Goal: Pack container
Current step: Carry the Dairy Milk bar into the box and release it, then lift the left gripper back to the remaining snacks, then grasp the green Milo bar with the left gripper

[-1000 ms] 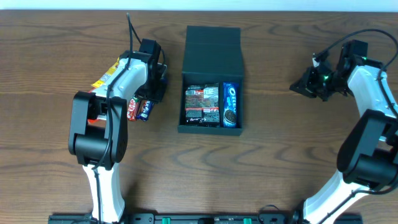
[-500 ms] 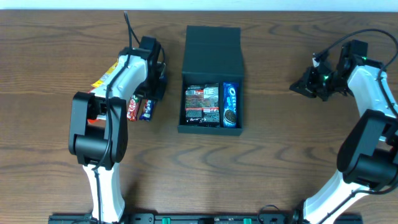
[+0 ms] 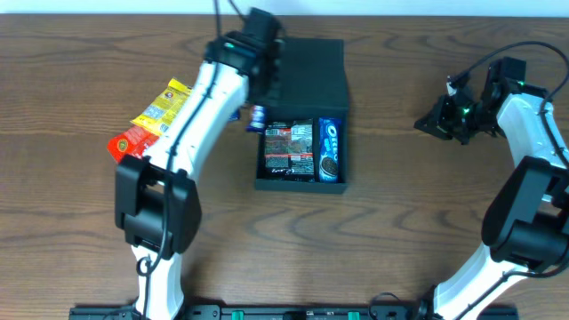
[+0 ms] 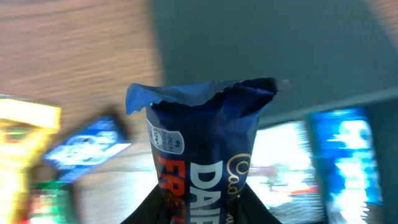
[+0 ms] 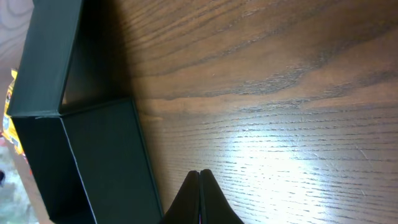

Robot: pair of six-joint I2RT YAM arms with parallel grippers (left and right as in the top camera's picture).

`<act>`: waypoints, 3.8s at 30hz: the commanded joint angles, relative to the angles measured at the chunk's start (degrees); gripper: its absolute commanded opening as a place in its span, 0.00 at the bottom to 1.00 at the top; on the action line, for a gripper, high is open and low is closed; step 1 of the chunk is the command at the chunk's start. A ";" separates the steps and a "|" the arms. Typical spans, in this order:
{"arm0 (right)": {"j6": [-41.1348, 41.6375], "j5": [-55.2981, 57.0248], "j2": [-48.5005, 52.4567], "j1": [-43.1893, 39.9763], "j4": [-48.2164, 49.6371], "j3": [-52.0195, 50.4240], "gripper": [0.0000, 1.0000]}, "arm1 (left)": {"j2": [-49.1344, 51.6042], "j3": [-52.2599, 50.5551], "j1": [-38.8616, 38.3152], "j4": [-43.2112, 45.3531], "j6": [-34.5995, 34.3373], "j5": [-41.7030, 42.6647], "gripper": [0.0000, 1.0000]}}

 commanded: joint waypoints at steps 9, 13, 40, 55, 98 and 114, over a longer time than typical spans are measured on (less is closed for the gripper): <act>-0.81 -0.44 -0.20 0.33 -0.11 1.11 0.02 | 3.30 0.44 -10.67 0.85 -19.65 3.98 0.16; -1.97 -0.44 -0.20 0.31 -0.48 1.11 0.01 | 5.22 0.42 -11.02 0.87 -24.22 4.00 0.14; -2.34 -0.42 -0.20 0.28 -0.24 1.11 0.01 | 15.10 0.42 -11.21 1.66 -21.90 6.78 0.16; -2.51 -0.44 -0.20 0.28 -0.24 1.11 0.02 | 15.13 2.78 -10.21 -0.79 -20.26 8.50 0.64; -2.71 -0.20 -0.20 0.28 0.63 1.11 0.01 | -1.07 -14.91 13.44 -7.30 -7.39 -13.75 0.64; -2.73 -0.28 -0.20 0.31 1.07 1.11 0.05 | -1.07 -26.01 16.70 6.58 0.07 -9.27 0.73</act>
